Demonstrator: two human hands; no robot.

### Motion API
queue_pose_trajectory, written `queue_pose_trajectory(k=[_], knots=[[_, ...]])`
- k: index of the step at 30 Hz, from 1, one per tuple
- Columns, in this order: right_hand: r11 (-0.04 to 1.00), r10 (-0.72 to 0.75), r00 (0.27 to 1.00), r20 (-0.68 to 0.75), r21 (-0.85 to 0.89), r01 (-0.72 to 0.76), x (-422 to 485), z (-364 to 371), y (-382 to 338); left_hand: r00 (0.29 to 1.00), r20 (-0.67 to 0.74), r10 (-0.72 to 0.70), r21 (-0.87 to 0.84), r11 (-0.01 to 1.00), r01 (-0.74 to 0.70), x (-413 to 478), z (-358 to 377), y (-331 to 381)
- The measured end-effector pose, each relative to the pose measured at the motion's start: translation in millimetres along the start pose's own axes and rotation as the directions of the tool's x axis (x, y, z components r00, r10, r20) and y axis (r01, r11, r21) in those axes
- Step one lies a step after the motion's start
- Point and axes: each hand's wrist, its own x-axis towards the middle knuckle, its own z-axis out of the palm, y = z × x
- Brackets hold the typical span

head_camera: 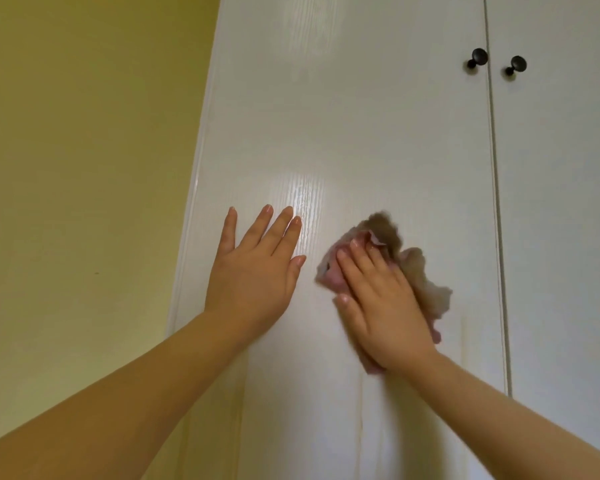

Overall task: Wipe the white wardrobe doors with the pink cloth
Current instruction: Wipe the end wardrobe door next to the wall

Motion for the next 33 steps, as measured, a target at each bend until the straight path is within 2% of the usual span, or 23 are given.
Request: queue_pose_trajectory(k=[1, 2, 3, 5, 6, 7, 9, 10, 11, 14, 16, 18, 19, 20, 21, 22, 23, 24, 26, 29, 31, 33], knots=[[0.999, -0.047, 0.998, 0.036, 0.021, 0.046, 0, -5, 13, 1.0, 0.029, 0.006, 0.008, 1.0, -0.007, 0, -5, 0], [0.999, 0.01, 1.0, 0.024, 0.044, -0.011, 2, -12, 27, 0.996, 0.087, 0.011, 0.025, 1.0, -0.013, 2, -12, 0], [0.984, 0.162, 0.987, 0.003, 0.079, -0.162, 6, -19, 42, 0.99, 0.143, 0.016, 0.059, 0.998, -0.025, 3, -16, -1], [0.856, 0.514, 0.851, -0.109, 0.127, -0.501, 17, -31, 57, 0.985, 0.173, 0.024, 0.11, 0.993, -0.043, 2, -18, -4], [0.809, 0.586, 0.799, -0.136, 0.138, -0.571, 24, -28, 48, 0.984, 0.179, 0.02, 0.115, 0.993, -0.041, 2, -18, -4], [0.815, 0.577, 0.807, -0.127, 0.161, -0.557, 28, -23, 28, 0.981, 0.191, 0.015, 0.107, 0.994, -0.036, 1, -17, -4], [0.921, 0.344, 0.938, -0.049, 0.211, -0.327, 23, -2, -21, 0.981, 0.194, 0.004, 0.076, 0.997, -0.019, 2, -18, -4], [0.955, 0.208, 0.977, -0.035, 0.223, -0.195, 17, 7, -42, 0.982, 0.189, -0.001, 0.065, 0.998, -0.012, 1, -22, -4], [0.961, 0.135, 0.991, -0.02, 0.247, -0.126, 12, 11, -57, 0.98, 0.201, 0.003, 0.056, 0.998, -0.014, 2, -24, -5], [0.888, 0.168, 0.986, -0.004, 0.435, -0.15, 14, -4, -71, 0.94, 0.338, 0.031, 0.042, 0.998, -0.048, 6, -35, -9], [0.807, 0.226, 0.973, 0.038, 0.552, -0.209, 18, -24, -69, 0.922, 0.384, 0.048, -0.053, 0.998, -0.03, 9, -46, -13], [0.617, 0.363, 0.912, 0.193, 0.683, -0.39, 23, -44, -69, 0.946, 0.322, 0.045, -0.255, 0.966, 0.04, 4, -49, -18], [0.474, 0.404, 0.872, 0.276, 0.753, -0.457, 26, -53, -70, 0.965, 0.26, 0.015, -0.396, 0.914, 0.093, -1, -51, -16], [0.279, 0.401, 0.843, 0.358, 0.829, -0.485, 29, -62, -70, 0.974, 0.226, -0.025, -0.575, 0.803, 0.154, -7, -55, -12], [0.059, 0.369, 0.82, 0.438, 0.869, -0.491, 32, -70, -71, 0.97, 0.236, -0.058, -0.76, 0.611, 0.221, -11, -62, -7], [-0.142, 0.327, 0.796, 0.509, 0.859, -0.491, 35, -74, -70, 0.951, 0.302, -0.073, -0.881, 0.36, 0.307, -14, -69, -1], [-0.262, 0.286, 0.774, 0.565, 0.823, -0.504, 38, -77, -70, 0.92, 0.387, -0.062, -0.908, 0.146, 0.392, -17, -76, 3], [-0.296, 0.254, 0.763, 0.595, 0.799, -0.524, 43, -78, -69, 0.891, 0.451, -0.048, -0.891, 0.039, 0.453, -17, -78, 5], [-0.265, 0.235, 0.753, 0.615, 0.786, -0.559, 49, -77, -69, 0.834, 0.546, -0.08, -0.837, 0.002, 0.548, -15, -80, 0], [-0.224, 0.215, 0.756, 0.619, 0.784, -0.578, 54, -81, -82, 0.711, 0.669, -0.216, -0.72, 0.046, 0.692, -17, -93, -8], [-0.093, 0.229, 0.766, 0.6, 0.797, -0.597, 52, -84, -95, 0.621, 0.729, -0.287, -0.643, 0.022, 0.765, -20, -99, -15], [0.136, 0.294, 0.786, 0.543, 0.791, -0.597, 51, -86, -101, 0.54, 0.743, -0.395, -0.62, -0.103, 0.777, -19, -108, -26]])
